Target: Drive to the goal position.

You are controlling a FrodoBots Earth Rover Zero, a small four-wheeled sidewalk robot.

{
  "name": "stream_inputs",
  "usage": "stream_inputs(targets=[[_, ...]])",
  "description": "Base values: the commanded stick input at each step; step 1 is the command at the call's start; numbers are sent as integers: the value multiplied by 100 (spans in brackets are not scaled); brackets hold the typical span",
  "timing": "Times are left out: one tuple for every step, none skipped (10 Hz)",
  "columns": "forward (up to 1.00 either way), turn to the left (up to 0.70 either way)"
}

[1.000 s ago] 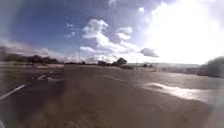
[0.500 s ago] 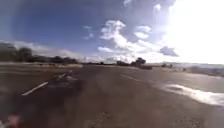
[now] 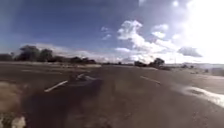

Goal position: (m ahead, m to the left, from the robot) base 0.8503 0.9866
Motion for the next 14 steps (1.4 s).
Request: stream_inputs(targets=[[0,50],[0,50],[0,50],[0,50],[0,50],[0,50],[0,50],[0,50],[0,50],[0,47],[0,36],[0,24],[10,27],[22,34]])
